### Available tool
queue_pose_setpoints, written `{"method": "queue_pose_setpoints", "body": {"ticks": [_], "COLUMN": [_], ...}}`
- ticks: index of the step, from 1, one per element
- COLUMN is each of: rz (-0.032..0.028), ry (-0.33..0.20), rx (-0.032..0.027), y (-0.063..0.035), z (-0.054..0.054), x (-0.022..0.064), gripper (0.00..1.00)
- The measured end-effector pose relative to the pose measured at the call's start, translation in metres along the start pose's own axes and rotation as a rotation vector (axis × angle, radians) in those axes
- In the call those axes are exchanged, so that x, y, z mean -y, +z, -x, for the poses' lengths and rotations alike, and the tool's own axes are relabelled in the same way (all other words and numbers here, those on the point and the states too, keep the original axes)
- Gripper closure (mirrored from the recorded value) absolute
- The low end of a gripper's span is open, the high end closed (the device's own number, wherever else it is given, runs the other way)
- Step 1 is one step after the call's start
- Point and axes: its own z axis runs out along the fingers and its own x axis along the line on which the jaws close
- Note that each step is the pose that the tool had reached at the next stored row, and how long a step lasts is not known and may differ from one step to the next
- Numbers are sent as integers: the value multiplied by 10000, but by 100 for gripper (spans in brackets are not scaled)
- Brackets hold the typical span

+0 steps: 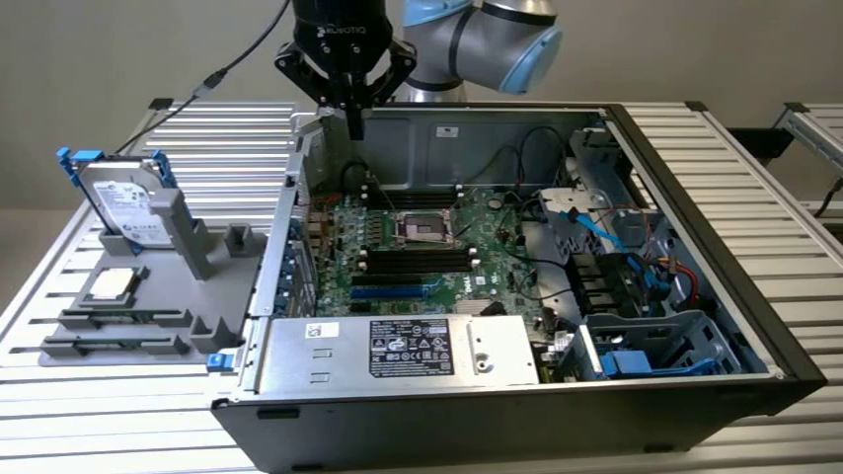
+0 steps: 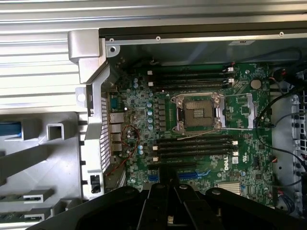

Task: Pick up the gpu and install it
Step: 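Reach for the gpu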

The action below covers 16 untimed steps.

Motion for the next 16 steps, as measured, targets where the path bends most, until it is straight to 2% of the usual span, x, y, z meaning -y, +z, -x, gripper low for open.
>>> {"method": "queue_pose_setpoints", "body": {"ticks": [6,8,11,16], "rz": [0,-2,0,1], "ry": [0,0,0,-2], "rx": [0,-1,0,-1], "y": [-1,-53,-190,-198], "z": [0,2,8,10], "x": [0,-3,-10,-10], "gripper": [89,89,89,89]}}
